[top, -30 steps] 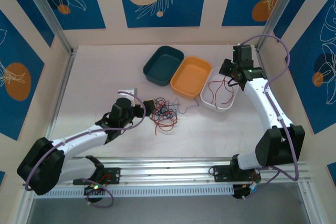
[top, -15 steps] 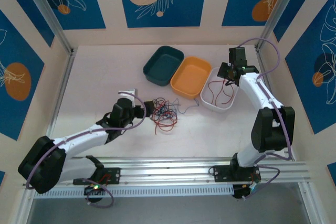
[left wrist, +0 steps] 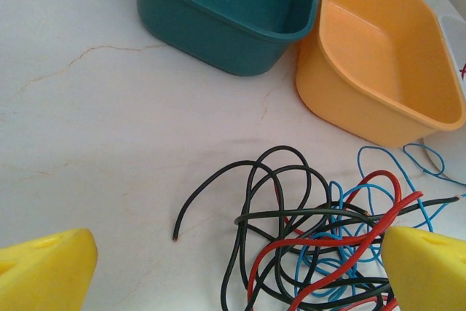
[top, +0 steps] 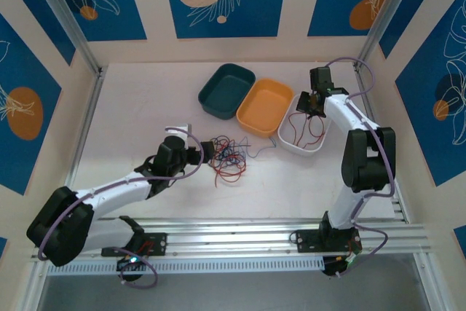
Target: Untangle the cables
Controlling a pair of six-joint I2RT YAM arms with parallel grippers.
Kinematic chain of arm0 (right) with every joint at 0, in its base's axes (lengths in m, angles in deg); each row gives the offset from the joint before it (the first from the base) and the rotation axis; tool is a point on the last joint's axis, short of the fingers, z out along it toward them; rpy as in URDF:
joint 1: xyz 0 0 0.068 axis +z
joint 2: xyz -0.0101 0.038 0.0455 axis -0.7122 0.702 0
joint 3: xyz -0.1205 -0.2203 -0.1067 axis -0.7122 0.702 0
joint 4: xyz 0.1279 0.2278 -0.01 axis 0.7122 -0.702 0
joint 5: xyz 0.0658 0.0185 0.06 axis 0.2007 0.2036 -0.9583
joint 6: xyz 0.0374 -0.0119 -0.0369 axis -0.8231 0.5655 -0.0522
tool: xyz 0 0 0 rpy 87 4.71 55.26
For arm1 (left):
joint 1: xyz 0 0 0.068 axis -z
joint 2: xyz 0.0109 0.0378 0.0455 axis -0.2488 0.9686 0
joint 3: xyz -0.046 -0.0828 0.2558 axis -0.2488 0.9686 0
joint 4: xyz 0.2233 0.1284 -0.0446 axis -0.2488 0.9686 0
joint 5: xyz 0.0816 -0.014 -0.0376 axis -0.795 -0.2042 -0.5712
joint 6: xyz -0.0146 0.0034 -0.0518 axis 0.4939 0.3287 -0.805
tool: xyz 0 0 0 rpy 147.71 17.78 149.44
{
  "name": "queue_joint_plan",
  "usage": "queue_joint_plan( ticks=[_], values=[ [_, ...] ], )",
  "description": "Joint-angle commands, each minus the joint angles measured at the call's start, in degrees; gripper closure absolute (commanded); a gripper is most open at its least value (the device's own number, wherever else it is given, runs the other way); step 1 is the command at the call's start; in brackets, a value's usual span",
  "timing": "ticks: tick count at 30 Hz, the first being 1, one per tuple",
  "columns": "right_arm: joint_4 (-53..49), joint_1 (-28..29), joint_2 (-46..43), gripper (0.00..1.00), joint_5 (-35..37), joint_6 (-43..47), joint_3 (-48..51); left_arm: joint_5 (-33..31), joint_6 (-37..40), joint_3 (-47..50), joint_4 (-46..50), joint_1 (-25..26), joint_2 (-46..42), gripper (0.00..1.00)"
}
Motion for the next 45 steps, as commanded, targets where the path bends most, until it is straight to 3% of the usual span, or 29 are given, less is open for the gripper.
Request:
queue_joint_plan(
  ticks=[1, 17, 36, 40, 45],
  values=[
    [-2.6, 0.7, 1.9, 1.00, -1.1, 0.3, -1.9, -0.9, 0.9, -1.8, 0.4, -0.6, 0.5, 0.00],
    [-5.4, 2.9, 8.5, 1.00, -2.1, 0.6, -7.7, -1.2, 0.6, -1.1, 1.1, -0.6, -0.2, 0.00],
    [-14.8, 4.4, 7.4, 1.00, 23.9, 4.6, -16.2, -2.0, 0.6, 0.0, 1.4, -0.6, -2.0, 0.00],
    [-17.9, 6.0, 9.1, 1.00, 32.0, 5.6, -18.3, -1.9, 0.7, 0.0, 1.3, -0.6, -2.0, 0.00],
    [-17.6, 7.8, 11.0, 1.00, 32.9, 6.7, -18.7, -1.7, 0.6, 0.1, 1.1, -0.6, -1.8, 0.00]
  ],
)
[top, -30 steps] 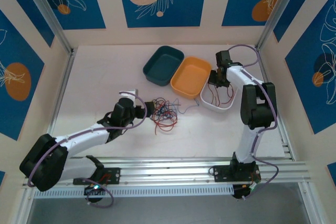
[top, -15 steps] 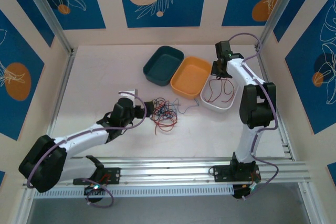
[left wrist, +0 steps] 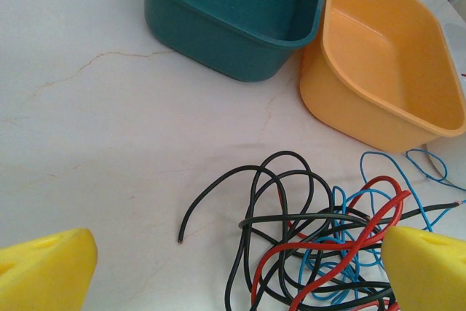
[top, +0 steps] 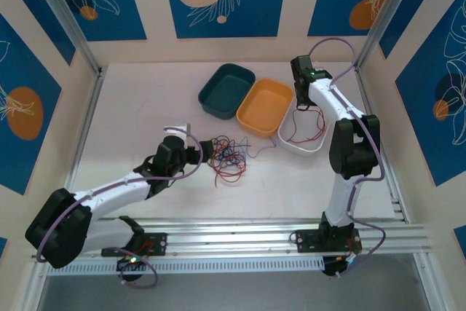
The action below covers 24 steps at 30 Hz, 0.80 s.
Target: Untangle the cables
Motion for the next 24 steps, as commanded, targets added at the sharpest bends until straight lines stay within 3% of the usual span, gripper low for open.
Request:
queue_joint_plan(
  ticks=[1, 7, 12, 24],
  values=[
    [-1.3, 1.3, 2.2, 1.00, 3.0, 1.0, -1.2, -0.7, 0.6, 0.2, 0.2, -0.6, -0.7, 0.00],
    [-1.8, 3.6, 5.1, 1.00, 1.4, -0.9, -1.3, -1.1, 0.6, 0.5, 0.6, -0.6, -1.5, 0.00],
    [-2.2, 5.0, 6.8, 0.94, 1.0, -2.4, -0.7, -1.3, 0.8, 0.6, 1.0, -0.6, -1.9, 0.00],
    [-2.5, 6.1, -2.1, 0.57, -2.3, -5.8, 4.7, -0.9, 1.1, 0.6, 1.0, -0.6, -2.3, 0.00]
  ],
)
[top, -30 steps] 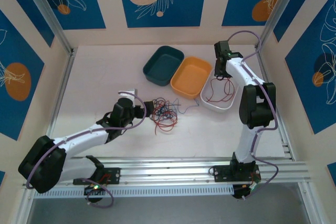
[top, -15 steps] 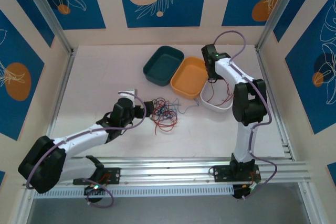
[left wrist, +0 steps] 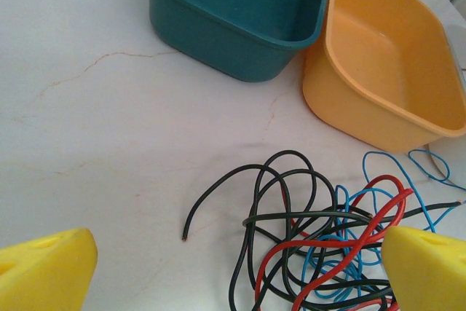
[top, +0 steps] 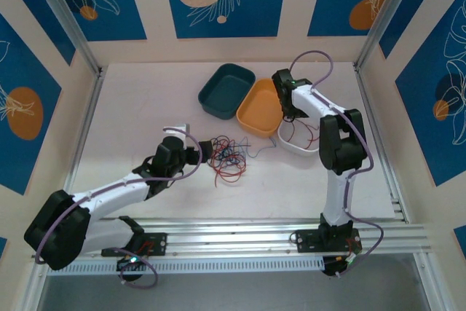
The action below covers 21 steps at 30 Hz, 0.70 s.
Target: Untangle the cables
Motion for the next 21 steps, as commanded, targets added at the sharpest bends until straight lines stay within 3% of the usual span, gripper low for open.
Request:
queue_joint_plan(
  ticks=[1, 9, 16, 21],
  values=[
    [-0.9, 0.6, -6.8, 0.56, -1.2, -1.9, 1.4, -0.3, 1.0, 0.3, 0.5, -0.6, -1.4, 0.00],
    [-1.8, 3.6, -18.1, 0.52, -8.3, -4.0, 4.9, 0.3, 0.7, -0.7, 1.6, -0.6, -1.5, 0.00],
    [3.5, 7.9, -28.4, 0.51, -28.4, -9.8, 10.9, 0.1, -1.7, -1.8, 2.6, -0.7, -0.8, 0.00],
    [8.3, 13.3, -30.9, 0.52, -34.5, -15.8, 14.8, 0.0, -3.1, -3.3, 4.5, -0.8, 0.3, 0.00]
  ],
)
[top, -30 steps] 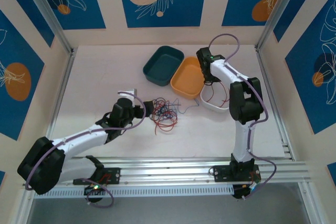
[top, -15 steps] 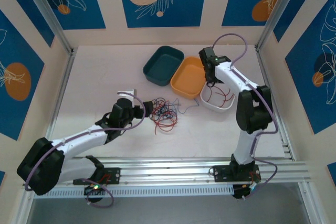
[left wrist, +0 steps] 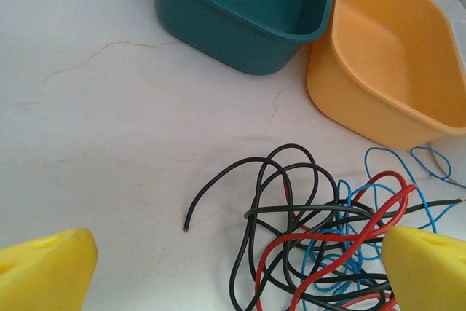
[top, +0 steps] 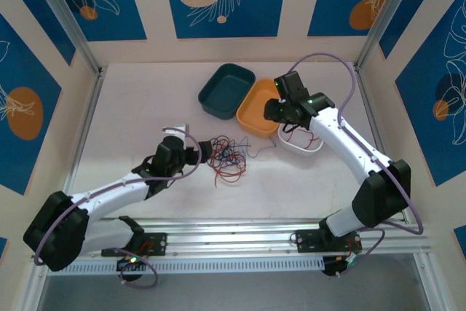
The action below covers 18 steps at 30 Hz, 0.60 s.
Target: Untangle the cables
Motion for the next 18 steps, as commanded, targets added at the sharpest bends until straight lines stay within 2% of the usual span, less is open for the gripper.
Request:
queue_joint_plan(
  ticks=[1, 10, 18],
  values=[
    [3.7, 3.9, -0.4, 0.52, -7.7, -6.1, 1.6, -0.3, -1.9, -2.7, 2.2, -1.0, 1.0, 0.00],
    [8.4, 15.8, 6.5, 0.53, -5.2, -9.2, 0.7, -2.1, -4.8, -2.9, 4.9, -2.0, 2.7, 0.00],
    [8.5, 17.3, 15.2, 0.59, -7.1, -8.4, -4.3, -2.2, -4.7, -2.8, 6.0, -2.2, 2.4, 0.00]
  ],
)
